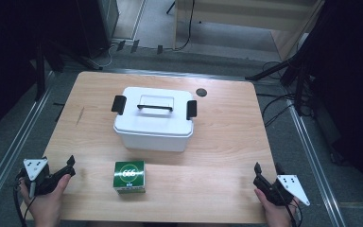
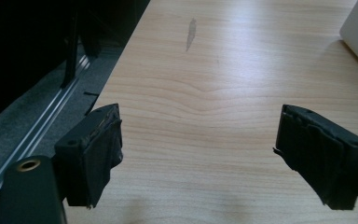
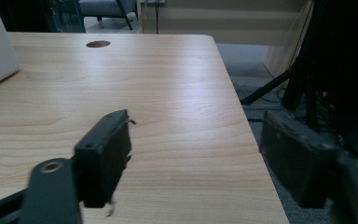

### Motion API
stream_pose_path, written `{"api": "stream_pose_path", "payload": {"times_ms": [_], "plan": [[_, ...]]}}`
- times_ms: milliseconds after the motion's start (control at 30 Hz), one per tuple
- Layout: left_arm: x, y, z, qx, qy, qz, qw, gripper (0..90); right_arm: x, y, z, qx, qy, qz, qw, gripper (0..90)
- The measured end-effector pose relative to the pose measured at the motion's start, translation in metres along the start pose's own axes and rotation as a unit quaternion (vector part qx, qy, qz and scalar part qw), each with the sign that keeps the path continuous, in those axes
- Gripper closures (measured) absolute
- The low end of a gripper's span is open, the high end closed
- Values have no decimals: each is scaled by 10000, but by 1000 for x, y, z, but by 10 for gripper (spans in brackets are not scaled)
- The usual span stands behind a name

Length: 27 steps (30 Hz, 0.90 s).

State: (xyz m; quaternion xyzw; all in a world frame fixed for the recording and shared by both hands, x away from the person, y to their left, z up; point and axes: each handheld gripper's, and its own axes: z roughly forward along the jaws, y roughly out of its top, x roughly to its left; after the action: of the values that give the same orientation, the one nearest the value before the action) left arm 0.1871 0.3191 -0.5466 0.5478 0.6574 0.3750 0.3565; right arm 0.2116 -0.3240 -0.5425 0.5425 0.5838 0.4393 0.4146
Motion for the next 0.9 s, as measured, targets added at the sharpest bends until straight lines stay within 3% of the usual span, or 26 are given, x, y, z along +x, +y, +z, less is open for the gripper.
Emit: {"api": "stream_pose_path", "payload": {"times_ms": [100,167,233,367,400,433,533,567,600,667,767,900], "plan": [[-4,1,-2,24,-67,-84,9999,202,8,1,-3,-73,335,10,9994,424],[-15,1,-5,95,-180,88,9998,267,15,4,-5,-104,651,31,9978,474],[-19,1,-6,129,-226,132,9996,412,26,7,-6,-68,802,-81,9967,494],[-30,0,-11,173,-732,53,9972,437,43,11,-7,-95,906,-232,9956,535],[-34,-1,-13,182,-924,87,9955,468,54,13,-8,-37,968,-263,9949,569],[-34,-1,-13,182,-924,87,9955,488,54,13,-8,-37,968,-263,9949,569],[-39,-1,-15,306,-1315,91,9908,537,68,17,-8,84,1251,-244,9918,597],[-41,-1,-16,332,-1430,78,9891,591,78,18,-8,205,1557,-127,9875,602],[-46,-2,-19,366,-1508,117,9878,604,82,18,-8,241,1654,-86,9859,612],[-49,-2,-20,368,-1544,149,9872,625,87,18,-7,289,1698,-73,9850,619],[-63,-3,-25,449,-1704,257,9840,735,109,17,-5,396,1826,-171,9822,674],[-76,-5,-27,575,-1971,297,9782,813,132,15,-4,500,2145,-243,9751,720]]}}
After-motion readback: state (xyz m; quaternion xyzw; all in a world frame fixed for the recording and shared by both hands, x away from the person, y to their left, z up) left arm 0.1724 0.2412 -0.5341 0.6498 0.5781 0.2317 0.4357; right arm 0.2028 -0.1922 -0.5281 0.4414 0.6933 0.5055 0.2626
